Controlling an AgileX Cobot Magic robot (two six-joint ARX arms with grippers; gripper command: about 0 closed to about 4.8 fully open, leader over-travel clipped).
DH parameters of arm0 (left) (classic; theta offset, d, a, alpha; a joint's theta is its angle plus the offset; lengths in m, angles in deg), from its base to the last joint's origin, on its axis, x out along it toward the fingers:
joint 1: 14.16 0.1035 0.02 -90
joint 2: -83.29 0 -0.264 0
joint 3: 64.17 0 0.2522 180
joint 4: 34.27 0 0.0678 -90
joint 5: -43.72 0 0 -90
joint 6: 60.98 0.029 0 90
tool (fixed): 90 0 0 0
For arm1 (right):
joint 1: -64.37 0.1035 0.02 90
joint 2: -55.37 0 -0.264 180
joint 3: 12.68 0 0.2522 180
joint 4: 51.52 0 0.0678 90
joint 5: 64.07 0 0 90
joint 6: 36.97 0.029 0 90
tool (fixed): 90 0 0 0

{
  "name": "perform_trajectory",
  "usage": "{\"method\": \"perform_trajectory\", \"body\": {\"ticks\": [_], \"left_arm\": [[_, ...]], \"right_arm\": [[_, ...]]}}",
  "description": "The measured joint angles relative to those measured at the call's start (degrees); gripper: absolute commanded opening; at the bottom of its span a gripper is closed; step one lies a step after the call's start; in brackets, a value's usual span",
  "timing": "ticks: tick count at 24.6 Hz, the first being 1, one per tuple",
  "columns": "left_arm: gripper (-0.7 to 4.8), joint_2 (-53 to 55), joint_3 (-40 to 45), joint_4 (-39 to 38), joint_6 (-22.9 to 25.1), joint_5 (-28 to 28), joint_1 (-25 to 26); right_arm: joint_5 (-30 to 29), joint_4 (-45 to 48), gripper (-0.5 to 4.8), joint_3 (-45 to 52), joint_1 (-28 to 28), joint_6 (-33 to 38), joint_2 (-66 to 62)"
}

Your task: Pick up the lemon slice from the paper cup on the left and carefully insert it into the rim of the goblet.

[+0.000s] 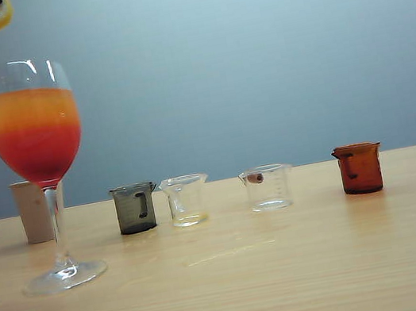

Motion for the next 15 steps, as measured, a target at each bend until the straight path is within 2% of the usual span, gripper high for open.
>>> {"method": "perform_trajectory", "body": {"ticks": [6,10,15], "left_arm": [[-0.06,-0.11,2.69,0.02,3.34,-0.42,-0.33],[-0.06,0.02,8.22,0.00,5.25,0.35,-0.35],[-0.06,-0.02,8.76,0.07,9.03,0.57,-0.37]], "right_arm": [[-0.02,-0.07,-0.02,0.00,0.00,0.00,-0.07],[-0.13,-0.09,-0.02,0.00,0.00,0.00,-0.13],[-0.39,-0.11,-0.02,0.02,-0.02,0.00,-0.15]]}}
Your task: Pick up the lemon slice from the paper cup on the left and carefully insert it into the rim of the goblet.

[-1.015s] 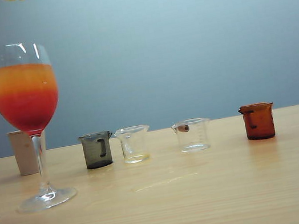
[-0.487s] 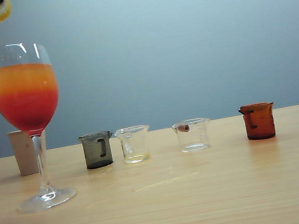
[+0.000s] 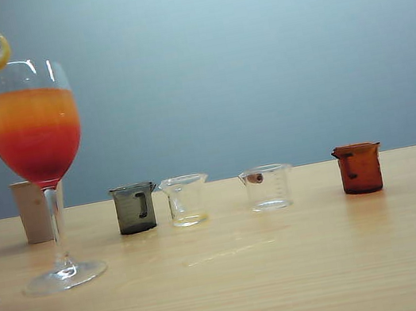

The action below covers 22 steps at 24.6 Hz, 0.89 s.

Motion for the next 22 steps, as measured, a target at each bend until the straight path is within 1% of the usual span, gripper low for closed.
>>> {"method": "perform_trajectory", "body": {"ticks": [3,8,13,20,22], "left_arm": [[-0.06,0.00,0.09,1.84,1.27,0.24,0.55],[-0.06,0.72,0.09,2.60,6.14,0.72,0.55],[-0.06,1.95,0.11,3.21,6.82,0.96,0.57],[-0.06,2.97,0.11,6.23,7.08,0.96,0.57],[-0.06,3.02,0.11,6.43,7.91,0.96,0.57]], "right_arm": [[-0.20,-0.02,-0.02,0.00,0.00,0.00,0.02],[-0.22,-0.02,-0.02,-0.02,0.00,0.00,0.00],[-0.22,-0.04,-0.02,0.00,0.00,0.00,0.00],[-0.24,-0.04,-0.02,0.00,0.02,0.00,0.00],[-0.22,-0.04,-0.02,-0.02,0.02,0.00,0.02]]}}
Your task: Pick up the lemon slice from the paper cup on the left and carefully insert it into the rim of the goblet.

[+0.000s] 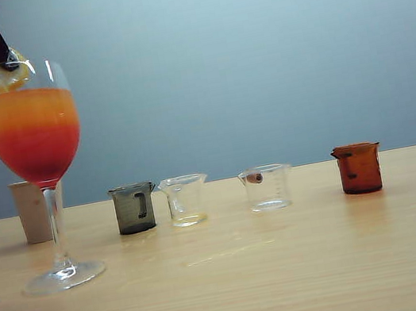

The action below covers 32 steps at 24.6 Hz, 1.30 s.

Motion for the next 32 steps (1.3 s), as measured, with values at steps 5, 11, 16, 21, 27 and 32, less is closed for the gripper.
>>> {"method": "perform_trajectory", "body": {"ticks": [5,11,16,21,27,32], "left_arm": [[-0.06,0.59,0.00,0.09,0.57,-0.04,-0.02],[-0.06,1.53,-0.07,0.48,0.57,-0.57,-0.02],[-0.05,2.01,-0.15,0.50,0.57,-0.92,-0.04],[0.30,2.03,-0.15,0.48,0.57,-0.92,-0.15],[0.31,2.25,-0.11,0.46,0.57,-0.66,-0.17],[0.31,2.25,-0.11,0.46,0.57,-0.79,-0.20]], "right_arm": [[0.00,0.00,-0.02,0.00,0.00,0.00,0.00],[0.00,0.00,-0.02,0.02,0.00,0.00,0.00],[-0.02,0.00,-0.02,0.02,0.00,0.00,-0.02],[0.00,0.00,-0.02,0.00,0.00,0.00,0.00],[-0.02,0.00,-0.02,0.00,0.00,0.00,0.00],[-0.02,0.00,-0.02,0.00,0.00,0.00,0.00]]}}
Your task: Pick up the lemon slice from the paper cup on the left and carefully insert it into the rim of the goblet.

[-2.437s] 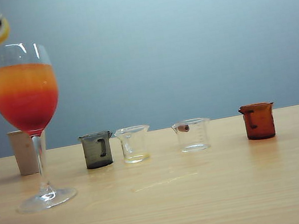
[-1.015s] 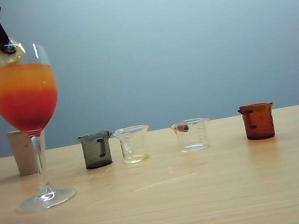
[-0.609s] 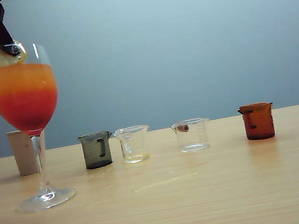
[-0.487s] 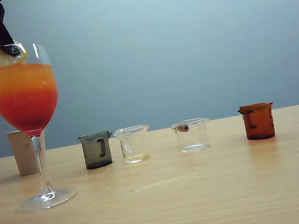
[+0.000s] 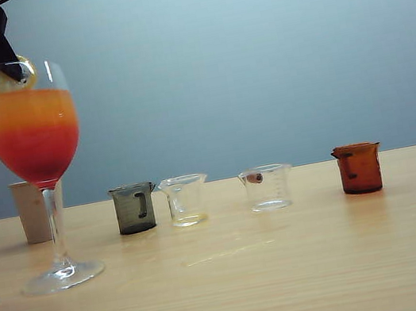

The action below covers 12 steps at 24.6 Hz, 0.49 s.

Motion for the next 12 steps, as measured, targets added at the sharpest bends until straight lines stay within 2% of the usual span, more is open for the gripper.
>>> {"method": "perform_trajectory", "body": {"ticks": [3,5,12], "left_arm": [[0.33,0.00,0.00,0.00,0.00,-0.35,0.02],[0.91,0.00,0.00,0.00,0.00,-0.37,0.02],[1.05,0.02,-0.28,0.00,-0.20,-0.55,0.00]], "right_arm": [[0.00,0.00,-0.02,0.00,0.00,0.00,0.00],[0.02,0.00,-0.02,0.00,0.00,0.00,0.00],[0.00,0.00,-0.02,0.02,0.00,0.00,0.00]]}}
